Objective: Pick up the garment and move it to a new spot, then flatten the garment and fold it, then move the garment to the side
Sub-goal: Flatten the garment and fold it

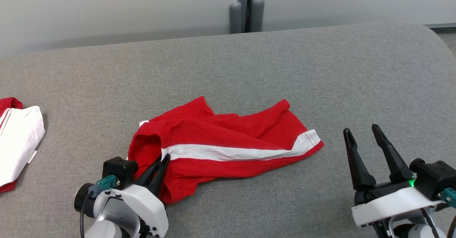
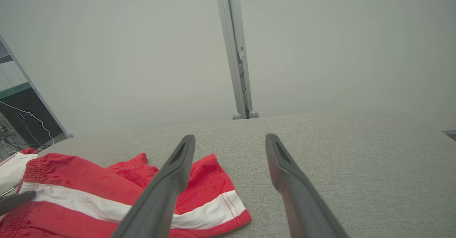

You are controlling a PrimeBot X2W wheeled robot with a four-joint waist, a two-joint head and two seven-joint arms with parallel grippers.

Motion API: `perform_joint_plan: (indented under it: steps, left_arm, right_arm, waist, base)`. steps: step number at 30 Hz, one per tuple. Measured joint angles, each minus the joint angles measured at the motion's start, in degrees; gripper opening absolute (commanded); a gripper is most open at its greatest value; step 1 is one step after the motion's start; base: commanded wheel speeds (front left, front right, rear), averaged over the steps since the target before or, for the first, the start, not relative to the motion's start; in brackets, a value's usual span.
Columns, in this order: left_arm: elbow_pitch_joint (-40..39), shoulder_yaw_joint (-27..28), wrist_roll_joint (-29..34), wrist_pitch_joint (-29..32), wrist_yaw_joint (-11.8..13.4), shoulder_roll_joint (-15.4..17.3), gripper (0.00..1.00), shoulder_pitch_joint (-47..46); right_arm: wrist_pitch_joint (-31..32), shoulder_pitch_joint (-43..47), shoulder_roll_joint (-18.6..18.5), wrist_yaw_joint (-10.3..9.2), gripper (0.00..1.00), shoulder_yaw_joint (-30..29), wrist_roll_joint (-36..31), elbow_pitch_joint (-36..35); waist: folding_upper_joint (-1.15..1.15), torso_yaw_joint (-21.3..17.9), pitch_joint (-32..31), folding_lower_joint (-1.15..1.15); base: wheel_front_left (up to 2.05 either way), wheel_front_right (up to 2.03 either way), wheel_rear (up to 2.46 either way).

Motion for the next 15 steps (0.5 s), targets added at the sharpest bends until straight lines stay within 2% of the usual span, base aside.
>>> perform_joint_plan:
  steps: [15]
  left_arm:
    - [-1.23,-0.31,0.01,0.33,0.48,0.51,0.00,-0.26]
  right_arm:
    - [1.14,-0.47,0.02,0.00,1.00,-0.19,-0.71,0.65]
  waist:
    - [0.00,-0.12,1.51,0.00]
  base:
    - [0.00,0.00,0.00]
